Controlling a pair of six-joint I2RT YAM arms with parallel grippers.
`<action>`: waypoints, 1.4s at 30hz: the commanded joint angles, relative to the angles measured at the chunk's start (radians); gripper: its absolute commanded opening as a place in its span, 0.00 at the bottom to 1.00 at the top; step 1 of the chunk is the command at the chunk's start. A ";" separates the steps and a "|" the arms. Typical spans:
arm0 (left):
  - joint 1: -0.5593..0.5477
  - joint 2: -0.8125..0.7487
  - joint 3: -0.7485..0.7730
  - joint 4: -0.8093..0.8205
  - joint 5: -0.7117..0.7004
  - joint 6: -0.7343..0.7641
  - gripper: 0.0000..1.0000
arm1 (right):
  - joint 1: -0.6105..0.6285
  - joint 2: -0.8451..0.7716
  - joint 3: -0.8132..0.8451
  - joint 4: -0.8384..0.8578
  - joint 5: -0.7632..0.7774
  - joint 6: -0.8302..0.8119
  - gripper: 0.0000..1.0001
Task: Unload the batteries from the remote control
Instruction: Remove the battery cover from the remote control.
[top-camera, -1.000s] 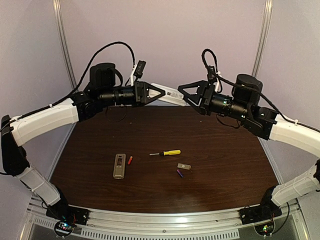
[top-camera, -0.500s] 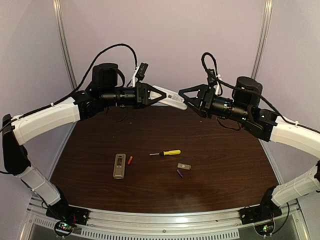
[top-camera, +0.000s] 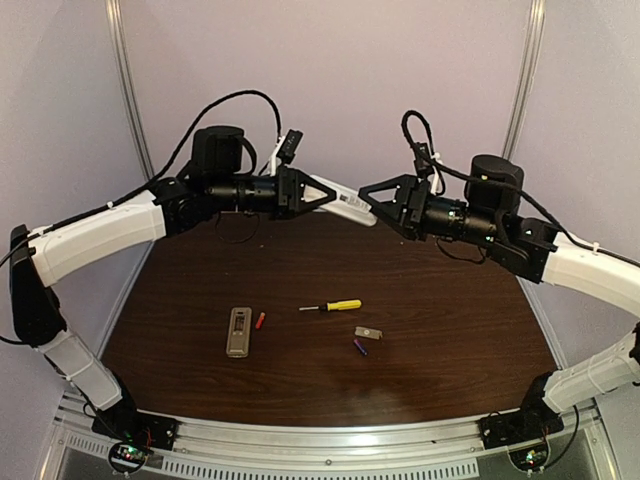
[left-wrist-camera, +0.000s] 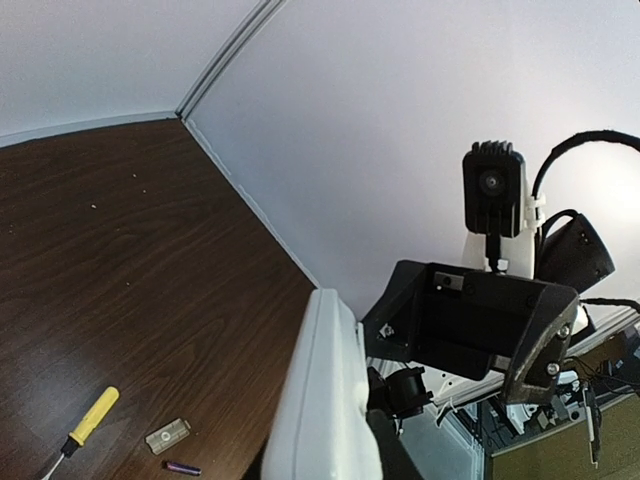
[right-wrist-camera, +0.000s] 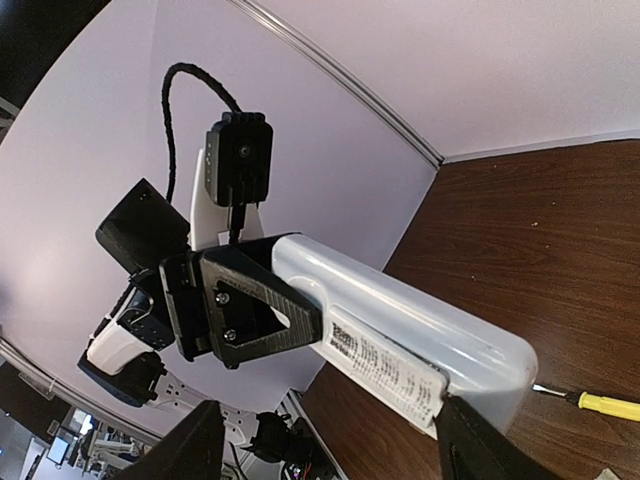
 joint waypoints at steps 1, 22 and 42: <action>-0.070 0.056 0.028 0.032 0.066 -0.003 0.00 | 0.047 -0.007 0.032 0.079 -0.201 -0.011 0.73; -0.070 0.066 0.023 0.011 0.057 0.004 0.00 | 0.047 -0.025 0.060 0.110 -0.246 -0.004 0.73; -0.059 0.077 0.026 -0.001 0.066 0.008 0.00 | 0.047 -0.041 0.092 0.217 -0.279 0.056 0.70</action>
